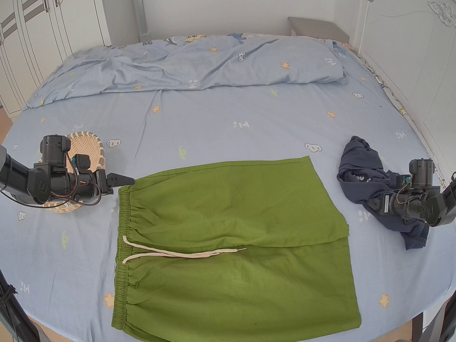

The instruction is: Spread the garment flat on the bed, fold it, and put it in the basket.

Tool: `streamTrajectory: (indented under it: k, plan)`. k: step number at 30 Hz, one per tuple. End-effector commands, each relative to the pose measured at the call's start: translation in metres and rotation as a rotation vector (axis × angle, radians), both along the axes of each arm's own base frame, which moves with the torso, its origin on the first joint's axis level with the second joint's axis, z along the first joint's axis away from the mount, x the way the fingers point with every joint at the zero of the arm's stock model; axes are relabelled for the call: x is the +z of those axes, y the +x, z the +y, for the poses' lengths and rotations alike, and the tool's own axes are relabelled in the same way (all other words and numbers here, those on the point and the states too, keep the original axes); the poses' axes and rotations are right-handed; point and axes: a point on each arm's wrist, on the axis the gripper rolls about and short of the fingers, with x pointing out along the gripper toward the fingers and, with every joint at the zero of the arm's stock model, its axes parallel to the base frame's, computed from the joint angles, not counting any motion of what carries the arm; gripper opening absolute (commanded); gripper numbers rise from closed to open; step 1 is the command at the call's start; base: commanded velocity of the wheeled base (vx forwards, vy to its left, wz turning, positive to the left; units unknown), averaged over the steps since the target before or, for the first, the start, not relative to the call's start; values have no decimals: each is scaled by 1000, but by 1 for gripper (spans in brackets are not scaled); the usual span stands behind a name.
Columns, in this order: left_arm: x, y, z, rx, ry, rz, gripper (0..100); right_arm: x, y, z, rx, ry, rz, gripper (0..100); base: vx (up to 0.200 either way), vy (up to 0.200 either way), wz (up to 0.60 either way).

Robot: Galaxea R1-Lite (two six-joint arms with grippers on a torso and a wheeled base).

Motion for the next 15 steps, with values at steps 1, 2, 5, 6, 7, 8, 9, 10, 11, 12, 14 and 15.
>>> streamTrajectory:
  k: [1,2,5,6,7,8,9,10,11,12,14,15]
  plan:
    - [0,0,0,0,0,0,100,17,2,-37,-95,5,-34,100,0,0,0]
    - [0,0,0,0,0,0,100,20,2,-46,-109,13,-39,100,0,0,0]
    - [0,0,0,0,0,0,100,30,-1,-64,-125,40,-66,100,0,0,0]
    - [0,0,-1,-2,0,2,100,40,-6,-76,-143,52,-82,100,0,0,0]
    - [0,0,-1,-2,0,2,100,45,-9,-81,-153,58,-86,100,0,0,0]
    - [0,0,-1,-2,0,2,100,49,-11,-85,-163,62,-87,100,0,0,0]
    - [0,0,-1,-2,0,0,100,54,-15,-91,-171,70,-87,100,0,0,0]
    - [0,0,-1,-2,0,2,100,55,-16,-92,-172,73,-84,100,0,0,0]
    - [0,0,-1,-2,0,2,100,59,-20,-95,-164,93,-78,100,0,0,0]
    - [0,-1,-1,-2,0,2,100,59,-21,-96,-159,105,-71,100,0,0,0]
    - [-1,-1,-1,-4,-1,3,100,58,-23,-95,-155,112,-64,100,0,0,0]
    - [-1,-1,-1,-2,-1,5,100,58,-23,-96,-157,113,-64,100,0,0,0]
